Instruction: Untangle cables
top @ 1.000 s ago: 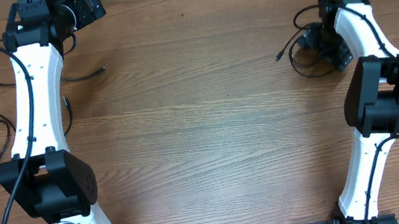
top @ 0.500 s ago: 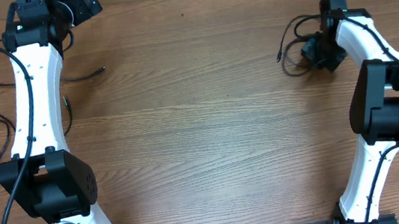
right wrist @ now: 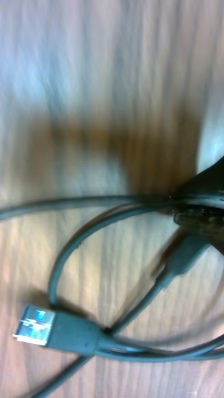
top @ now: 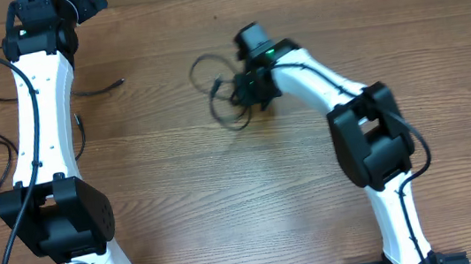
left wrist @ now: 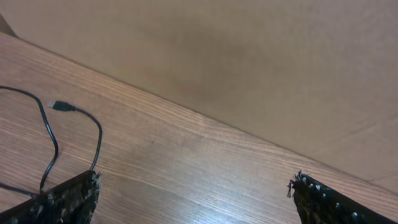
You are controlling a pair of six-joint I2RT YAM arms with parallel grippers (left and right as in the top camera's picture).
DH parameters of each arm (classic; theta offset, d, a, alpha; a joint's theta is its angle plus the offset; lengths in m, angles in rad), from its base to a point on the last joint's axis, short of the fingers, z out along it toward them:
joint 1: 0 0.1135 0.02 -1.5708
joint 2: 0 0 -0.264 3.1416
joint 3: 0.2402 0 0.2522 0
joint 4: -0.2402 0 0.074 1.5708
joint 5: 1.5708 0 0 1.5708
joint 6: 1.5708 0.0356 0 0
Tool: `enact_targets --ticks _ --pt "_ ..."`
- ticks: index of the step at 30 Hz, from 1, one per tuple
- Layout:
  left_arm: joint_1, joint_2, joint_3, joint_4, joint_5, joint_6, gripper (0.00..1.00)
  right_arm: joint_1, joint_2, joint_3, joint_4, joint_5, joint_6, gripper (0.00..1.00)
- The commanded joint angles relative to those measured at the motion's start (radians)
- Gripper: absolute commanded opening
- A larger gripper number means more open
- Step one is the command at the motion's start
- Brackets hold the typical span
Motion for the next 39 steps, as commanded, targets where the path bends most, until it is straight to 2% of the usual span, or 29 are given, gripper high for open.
enact_targets --ticks 1,2,4,10,16,17,18,20,23,29,31,33,39 --pt "-0.008 -0.007 0.022 -0.03 0.067 0.026 1.0 -0.007 0.009 0.119 -0.063 0.093 -0.058 0.74" --pt "-0.013 -0.007 0.022 -0.043 0.101 0.026 1.0 -0.013 0.009 0.171 -0.095 0.125 -0.058 0.87" --pt "-0.027 -0.007 0.022 -0.069 0.139 0.026 1.0 -0.032 0.009 0.274 -0.151 0.177 -0.057 1.0" --pt "-0.13 -0.007 0.022 -0.221 0.142 0.041 1.0 -0.134 0.009 0.593 -0.282 0.215 -0.047 1.0" --pt "-0.259 -0.007 0.021 -0.373 0.14 0.045 1.0 -0.272 0.009 0.783 -0.345 0.149 -0.027 1.0" --pt "-0.276 -0.006 0.017 -0.39 0.138 0.067 1.0 -0.292 0.009 0.791 -0.345 0.134 -0.027 1.0" --pt "-0.299 -0.006 0.003 -0.419 0.138 0.147 1.0 -0.322 0.009 0.794 -0.344 0.112 -0.027 1.0" --pt "-0.325 -0.005 -0.025 -0.46 0.138 0.235 1.0 -0.356 0.009 0.794 -0.345 0.072 -0.027 1.0" --pt "-0.351 0.006 -0.079 -0.508 0.138 0.265 0.99 -0.39 0.009 0.794 -0.348 0.02 -0.026 1.0" --pt "-0.358 0.011 -0.198 -0.47 0.149 0.235 0.93 -0.407 0.009 0.794 -0.359 0.008 -0.027 1.0" --pt "-0.359 0.014 -0.242 -0.435 0.151 0.235 0.85 -0.407 0.009 0.794 -0.359 0.008 -0.027 1.0" --pt "-0.364 0.023 -0.287 -0.398 0.16 0.235 0.81 -0.407 0.009 0.794 -0.359 0.008 -0.027 1.0" --pt "-0.384 0.106 -0.36 -0.325 0.175 0.235 0.79 -0.406 0.009 0.794 -0.359 0.008 -0.027 1.0"
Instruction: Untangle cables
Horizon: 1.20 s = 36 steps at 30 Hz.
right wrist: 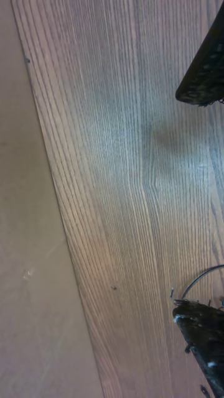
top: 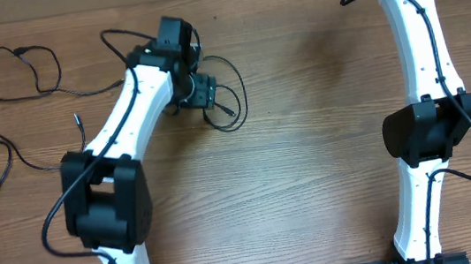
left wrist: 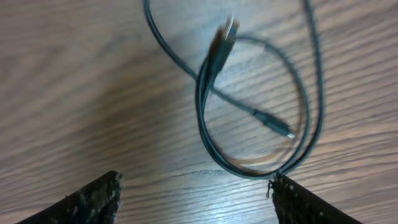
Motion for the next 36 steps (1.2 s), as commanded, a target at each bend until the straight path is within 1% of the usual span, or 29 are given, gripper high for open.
enact_targets --ticks 1,3,6,9,12,14,16,19,20,21,22,23,27,30,32,36 --pt "-0.02 0.081 -0.023 0.007 0.02 0.01 0.79 0.004 -0.012 0.018 0.004 -0.006 0.003 1.0" --pt "-0.027 0.116 -0.023 0.007 0.02 -0.009 0.79 0.004 -0.012 0.019 0.004 -0.006 0.003 1.0" --pt "-0.037 0.15 -0.023 0.005 0.02 -0.049 0.77 0.004 -0.012 0.019 0.0 -0.006 0.003 1.0" --pt "-0.041 0.164 -0.023 0.005 0.02 -0.134 0.76 0.004 -0.012 0.019 -0.011 -0.006 0.003 1.0" --pt "-0.041 0.164 -0.023 -0.016 0.02 -0.192 0.64 0.004 -0.012 0.019 -0.025 -0.006 0.003 1.0" --pt "-0.041 0.164 -0.028 -0.026 0.019 -0.222 0.53 0.004 -0.012 0.018 -0.032 -0.006 0.003 1.0" --pt "-0.041 0.164 -0.039 -0.025 0.017 -0.245 0.51 0.004 -0.012 0.019 -0.039 -0.006 0.003 1.0" --pt "-0.04 0.165 -0.066 -0.015 0.013 -0.26 0.38 0.004 -0.012 0.019 -0.05 -0.006 0.003 1.0" --pt "-0.039 0.165 -0.07 -0.008 0.003 -0.26 0.29 0.004 -0.012 0.018 -0.053 -0.006 0.003 1.0" --pt "-0.037 0.165 -0.072 -0.001 -0.015 -0.261 0.17 0.004 -0.012 0.019 -0.055 -0.006 0.003 1.0" --pt "-0.034 0.164 -0.071 0.009 -0.035 -0.261 0.08 0.004 -0.012 0.019 -0.056 -0.006 0.003 1.0" --pt "-0.024 0.162 -0.064 0.017 -0.064 -0.261 0.04 0.004 -0.012 0.019 -0.057 -0.006 0.003 1.0" --pt "0.039 0.161 0.008 -0.014 -0.141 -0.259 0.04 0.004 -0.012 0.018 -0.067 -0.006 0.003 1.0" --pt "0.1 0.161 0.104 -0.078 -0.184 -0.204 0.04 0.004 -0.012 0.019 -0.074 -0.006 0.003 1.0" --pt "0.142 0.161 0.163 -0.122 -0.237 -0.197 0.04 0.004 -0.012 0.019 -0.077 -0.006 0.003 1.0" --pt "0.221 0.161 0.233 -0.207 -0.241 -0.087 0.04 0.004 -0.012 0.018 -0.077 -0.006 0.003 1.0"
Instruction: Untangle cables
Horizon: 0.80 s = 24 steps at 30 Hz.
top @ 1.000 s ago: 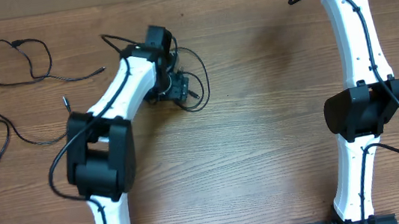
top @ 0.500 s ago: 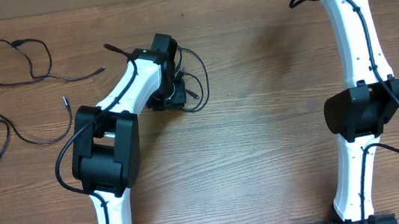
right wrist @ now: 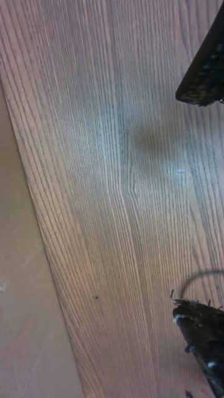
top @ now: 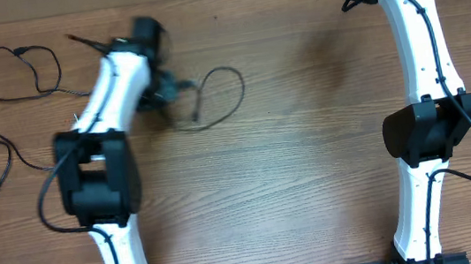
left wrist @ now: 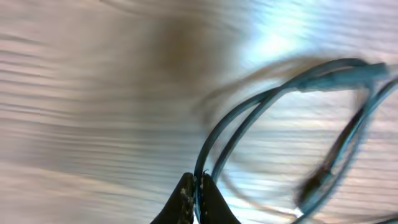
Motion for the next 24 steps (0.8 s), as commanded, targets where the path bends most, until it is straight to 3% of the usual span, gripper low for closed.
enact_targets --ticks 1,7,10,15,19,21,23,24 --pt "0.072 0.002 0.065 -0.077 -0.074 0.135 0.04 0.004 -0.012 0.019 0.002 -0.006 0.003 1.0" --pt "0.158 0.002 0.066 -0.233 -0.076 0.237 0.04 0.004 -0.012 0.018 0.011 -0.006 0.003 1.0" --pt "0.189 0.002 0.066 -0.241 -0.152 0.235 0.04 0.004 -0.012 0.019 0.025 -0.006 0.003 1.0" --pt "0.244 0.002 0.08 -0.237 -0.159 0.235 0.04 0.004 -0.012 0.018 0.042 -0.006 0.003 1.0" --pt "0.257 0.002 0.106 -0.238 -0.16 0.235 0.33 0.004 -0.012 0.019 0.052 -0.006 0.002 1.0" --pt "0.257 0.001 0.137 -0.24 -0.163 0.239 0.65 0.004 -0.012 0.019 0.068 -0.005 -0.001 1.0" --pt "0.256 0.0 0.193 -0.246 -0.158 0.238 0.91 0.002 -0.012 0.019 0.089 -0.005 -0.001 1.0" --pt "0.256 0.0 0.228 -0.251 -0.15 0.237 1.0 -0.001 -0.012 0.019 0.098 -0.005 -0.001 1.0"
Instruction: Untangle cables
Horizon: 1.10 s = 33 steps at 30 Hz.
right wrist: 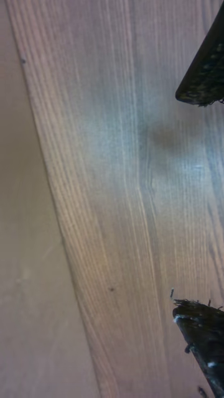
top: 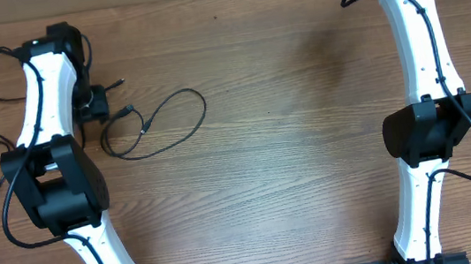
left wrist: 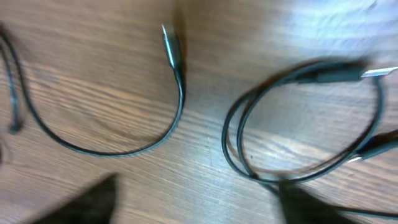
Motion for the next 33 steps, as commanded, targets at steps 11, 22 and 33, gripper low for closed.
enact_targets --ticks 11,22,33 --pt "-0.01 -0.048 0.47 -0.001 0.179 -0.053 0.99 -0.042 -0.159 0.029 -0.05 0.061 -0.112 1.0" --pt "-0.01 -0.28 0.486 0.04 0.114 -0.12 1.0 -0.042 -0.396 0.029 -0.15 0.08 -0.216 1.0" --pt "-0.036 -0.427 0.45 -0.035 0.015 -0.158 1.0 -0.042 -0.446 0.025 -0.103 0.081 -0.218 1.0"
